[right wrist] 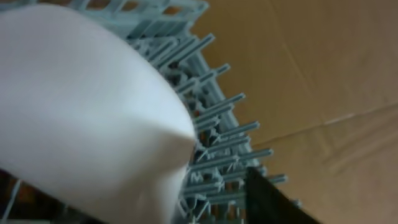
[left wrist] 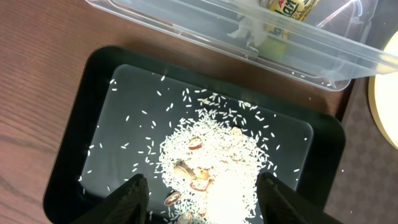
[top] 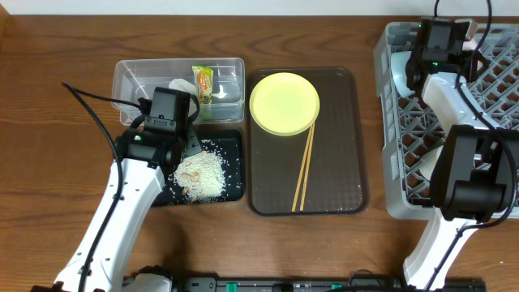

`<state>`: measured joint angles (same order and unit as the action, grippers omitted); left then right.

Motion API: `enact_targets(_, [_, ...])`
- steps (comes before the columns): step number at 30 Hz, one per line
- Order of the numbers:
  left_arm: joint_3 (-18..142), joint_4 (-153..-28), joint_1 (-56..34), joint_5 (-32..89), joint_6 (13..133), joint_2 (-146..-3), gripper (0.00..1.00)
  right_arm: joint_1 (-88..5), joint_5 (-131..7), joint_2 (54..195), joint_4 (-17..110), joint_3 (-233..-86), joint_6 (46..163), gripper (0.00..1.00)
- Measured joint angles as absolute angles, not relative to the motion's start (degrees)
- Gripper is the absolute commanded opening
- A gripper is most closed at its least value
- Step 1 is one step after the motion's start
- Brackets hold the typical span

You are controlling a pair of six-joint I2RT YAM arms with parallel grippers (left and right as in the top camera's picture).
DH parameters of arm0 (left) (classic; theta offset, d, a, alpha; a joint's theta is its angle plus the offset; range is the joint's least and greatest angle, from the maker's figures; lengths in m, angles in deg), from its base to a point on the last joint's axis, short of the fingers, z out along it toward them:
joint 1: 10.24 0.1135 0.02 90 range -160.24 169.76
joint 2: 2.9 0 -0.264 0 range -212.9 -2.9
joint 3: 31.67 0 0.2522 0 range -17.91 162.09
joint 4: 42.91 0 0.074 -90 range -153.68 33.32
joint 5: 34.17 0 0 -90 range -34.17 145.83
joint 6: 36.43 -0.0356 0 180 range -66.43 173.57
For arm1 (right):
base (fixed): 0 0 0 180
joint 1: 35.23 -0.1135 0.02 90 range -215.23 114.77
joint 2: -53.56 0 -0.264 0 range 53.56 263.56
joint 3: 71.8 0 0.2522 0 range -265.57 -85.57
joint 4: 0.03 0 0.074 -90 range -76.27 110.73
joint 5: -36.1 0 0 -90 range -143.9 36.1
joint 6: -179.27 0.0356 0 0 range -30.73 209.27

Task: Sort waste into correct bins and load items into the dishwasher rack
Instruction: 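Carry the white bowl with the right gripper and set it in the rack, then grasp the yellow plate's edge with the right gripper and lift it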

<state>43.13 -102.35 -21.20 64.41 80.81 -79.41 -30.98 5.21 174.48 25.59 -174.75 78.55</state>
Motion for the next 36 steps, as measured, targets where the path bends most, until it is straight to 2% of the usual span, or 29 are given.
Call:
enact_targets(5, [43.13,-102.35,-21.20,64.41,80.79,-79.41,0.59,-31.24,0.56,174.05,33.19,-174.75,79.73,0.57])
enact_targets(10, [43.13,-102.41,-21.20,64.38,80.79,-79.41,0.59,-31.26,-13.67,169.65,42.46,-174.53,83.62,0.64])
enact_targets(16, [43.13,-102.37,-21.20,64.41,80.79,-79.41,0.59,-32.75,-41.25,156.80,47.95,-174.51,87.36,0.63])
enact_targets(21, [43.13,-102.37,-21.20,64.41,80.79,-79.41,0.59,-37.32,-58.19,153.33,50.90,-174.86,91.92,0.59])
enact_targets(27, [43.13,-102.39,-21.20,64.41,80.79,-79.41,0.59,-44.35,-64.51,158.94,54.77,-174.86,95.07,0.52])
enact_targets(36, [43.13,-102.37,-21.20,64.41,80.79,-79.41,0.59,-51.70,-62.24,172.89,52.52,-174.84,102.31,0.51])
